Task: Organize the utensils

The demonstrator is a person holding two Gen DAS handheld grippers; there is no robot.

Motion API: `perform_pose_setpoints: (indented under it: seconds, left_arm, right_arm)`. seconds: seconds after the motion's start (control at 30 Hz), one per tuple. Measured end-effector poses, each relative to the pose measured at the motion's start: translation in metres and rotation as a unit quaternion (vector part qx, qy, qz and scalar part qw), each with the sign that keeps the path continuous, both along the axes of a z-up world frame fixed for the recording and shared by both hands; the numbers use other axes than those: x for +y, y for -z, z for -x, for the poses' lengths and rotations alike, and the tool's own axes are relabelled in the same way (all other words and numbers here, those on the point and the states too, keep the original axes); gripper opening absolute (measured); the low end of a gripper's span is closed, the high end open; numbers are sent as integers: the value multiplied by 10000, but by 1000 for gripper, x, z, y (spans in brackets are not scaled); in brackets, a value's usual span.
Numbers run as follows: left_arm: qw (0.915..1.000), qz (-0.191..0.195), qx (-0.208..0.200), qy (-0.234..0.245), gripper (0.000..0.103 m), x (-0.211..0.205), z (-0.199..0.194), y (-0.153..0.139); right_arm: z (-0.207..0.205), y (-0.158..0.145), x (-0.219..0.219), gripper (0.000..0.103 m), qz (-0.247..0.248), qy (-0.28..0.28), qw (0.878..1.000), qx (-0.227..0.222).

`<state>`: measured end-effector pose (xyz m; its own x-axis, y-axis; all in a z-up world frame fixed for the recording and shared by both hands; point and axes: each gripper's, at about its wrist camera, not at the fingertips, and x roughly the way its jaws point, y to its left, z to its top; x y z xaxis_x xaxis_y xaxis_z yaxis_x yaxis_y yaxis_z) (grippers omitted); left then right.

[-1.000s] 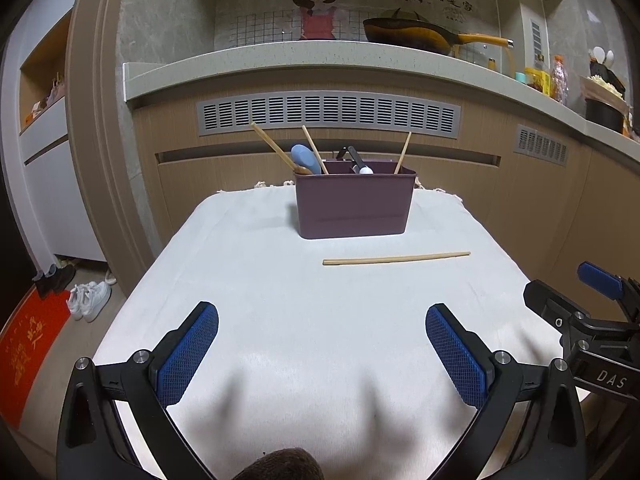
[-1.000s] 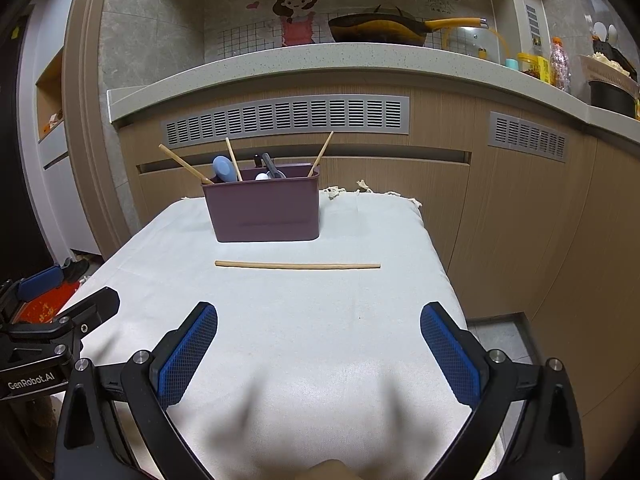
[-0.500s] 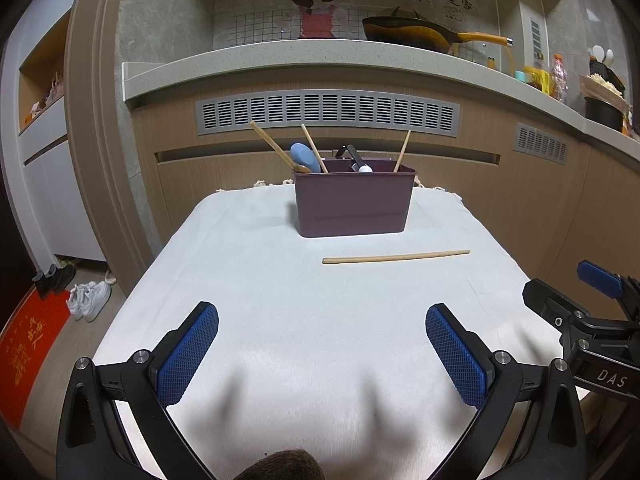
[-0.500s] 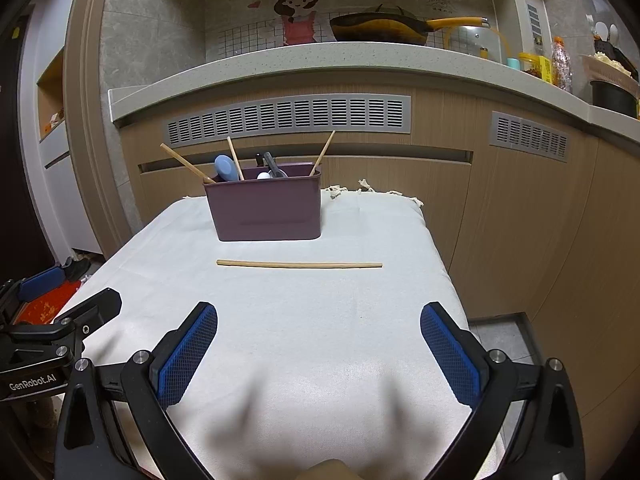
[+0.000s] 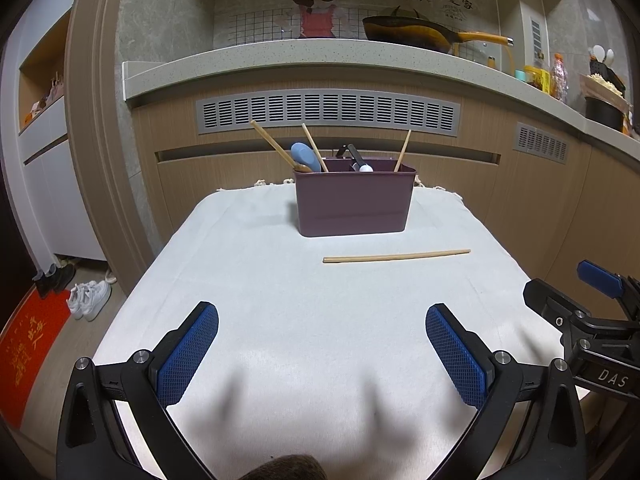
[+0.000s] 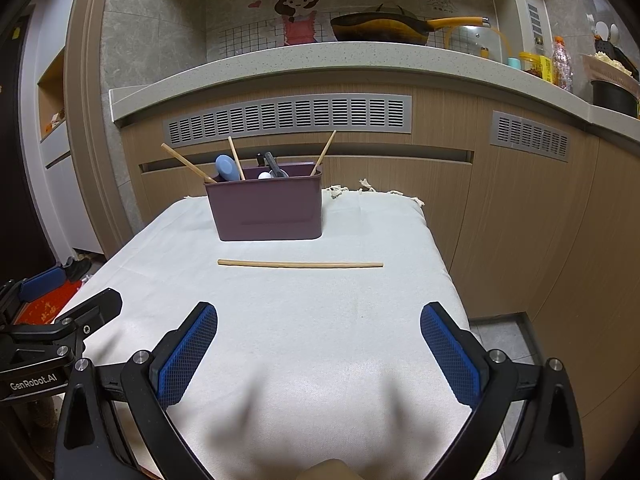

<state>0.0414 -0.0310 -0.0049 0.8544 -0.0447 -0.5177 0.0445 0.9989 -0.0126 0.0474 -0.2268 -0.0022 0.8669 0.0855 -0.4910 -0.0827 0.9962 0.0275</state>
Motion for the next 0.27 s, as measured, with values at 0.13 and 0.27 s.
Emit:
perform_pose_setpoints:
  seconds: [0.13,0.27]
  left_arm:
    - [10000,-7,2,-7,103,0,0,0]
    - [10000,-11,-5,-22,103,0,0,1]
  right_arm:
    - [0,0,0,101,1,-4,10000,1]
    - [0,0,0,102,-11,-3,10000,9]
